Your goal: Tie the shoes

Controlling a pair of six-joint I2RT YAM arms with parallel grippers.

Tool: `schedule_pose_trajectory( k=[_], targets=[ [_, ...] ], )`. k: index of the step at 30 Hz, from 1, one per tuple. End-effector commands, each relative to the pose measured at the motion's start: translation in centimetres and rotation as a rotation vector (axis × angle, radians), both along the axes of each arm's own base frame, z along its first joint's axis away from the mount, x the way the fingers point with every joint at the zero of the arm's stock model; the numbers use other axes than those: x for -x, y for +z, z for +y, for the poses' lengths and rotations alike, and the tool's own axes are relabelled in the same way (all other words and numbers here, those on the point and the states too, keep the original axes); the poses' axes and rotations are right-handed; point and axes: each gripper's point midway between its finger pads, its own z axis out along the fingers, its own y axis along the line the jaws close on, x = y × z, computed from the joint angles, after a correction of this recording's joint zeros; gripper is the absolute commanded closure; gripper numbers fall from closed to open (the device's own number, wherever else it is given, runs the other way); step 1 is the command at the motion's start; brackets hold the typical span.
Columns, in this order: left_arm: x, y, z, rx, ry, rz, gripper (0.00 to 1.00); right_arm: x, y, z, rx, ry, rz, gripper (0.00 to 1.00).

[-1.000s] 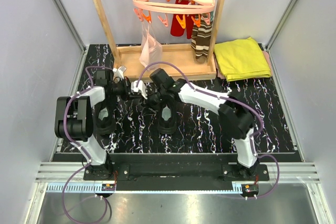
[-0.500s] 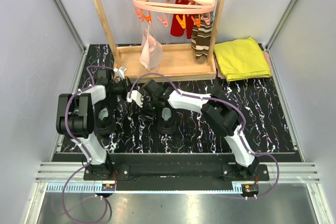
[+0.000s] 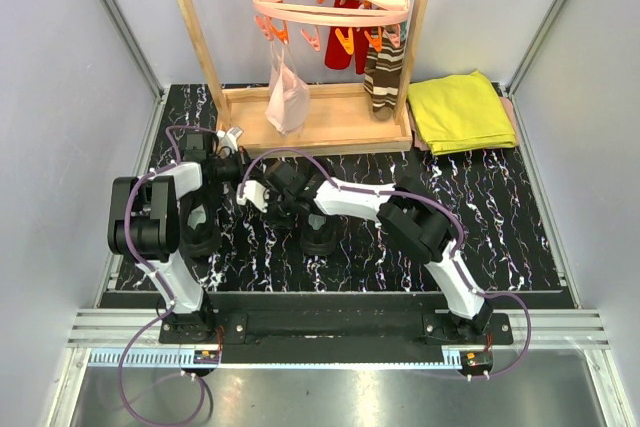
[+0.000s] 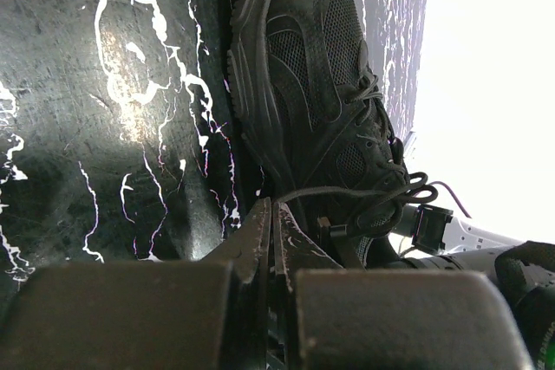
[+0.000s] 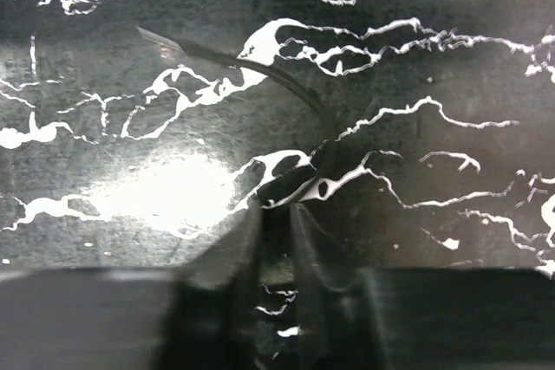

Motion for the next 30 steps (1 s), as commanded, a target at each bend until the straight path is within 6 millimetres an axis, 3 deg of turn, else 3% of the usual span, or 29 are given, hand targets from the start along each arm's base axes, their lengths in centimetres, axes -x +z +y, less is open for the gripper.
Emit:
schedule_pose_trajectory(
  k=[1, 2, 7, 12, 16, 19, 21, 22, 26, 27, 28, 30],
  targets=[
    [-1.4, 0.8, 0.2, -0.007, 0.002, -0.054, 1.00, -0.1, -2.1, -2.2, 0.091, -0.029, -0.028, 0.94],
    [-1.4, 0.8, 0.1, -0.007, -0.001, -0.059, 1.00, 0.0, -2.1, -2.2, 0.093, -0.034, -0.025, 1.00],
    [-1.5, 1.5, 0.0, 0.000, -0.014, -0.084, 1.00, -1.5, 0.9, -1.7, 0.061, -0.062, -0.091, 1.00],
    [-1.9, 2.5, 0.0, -0.007, -0.014, -0.120, 1.00, -2.6, 7.8, -1.0, -0.060, -0.100, -0.138, 1.00],
    [-2.1, 3.6, 0.1, -0.012, -0.011, -0.156, 1.00, -2.6, 12.9, -1.7, -0.140, -0.146, -0.135, 1.00],
    [-2.0, 5.0, 0.1, -0.023, -0.016, -0.188, 1.00, -3.4, 17.9, -3.9, -0.211, -0.228, -0.135, 1.00],
    [-1.9, 5.9, 0.4, -0.040, -0.029, -0.232, 1.00, -3.8, 19.4, -5.6, -0.225, -0.280, -0.125, 1.00],
    [-1.6, 5.9, 0.5, -0.050, -0.029, -0.231, 1.00, -3.7, 21.1, -6.6, -0.251, -0.299, -0.134, 1.00],
    [-1.4, 7.0, 2.0, -0.099, -0.019, -0.287, 1.00, -5.1, 23.8, -12.0, -0.266, -0.445, -0.097, 1.00],
    [-1.3, 7.1, 2.2, -0.106, -0.017, -0.291, 1.00, -6.5, 24.3, -14.1, -0.270, -0.516, -0.094, 1.00],
    [-1.3, 7.3, 2.6, -0.112, -0.008, -0.287, 1.00, -6.4, 25.1, -15.7, -0.276, -0.547, -0.102, 1.00],
    [-1.5, 8.2, 3.1, -0.134, -0.004, -0.327, 1.00, -7.6, 24.8, -19.3, -0.258, -0.641, -0.109, 1.00]
  ],
)
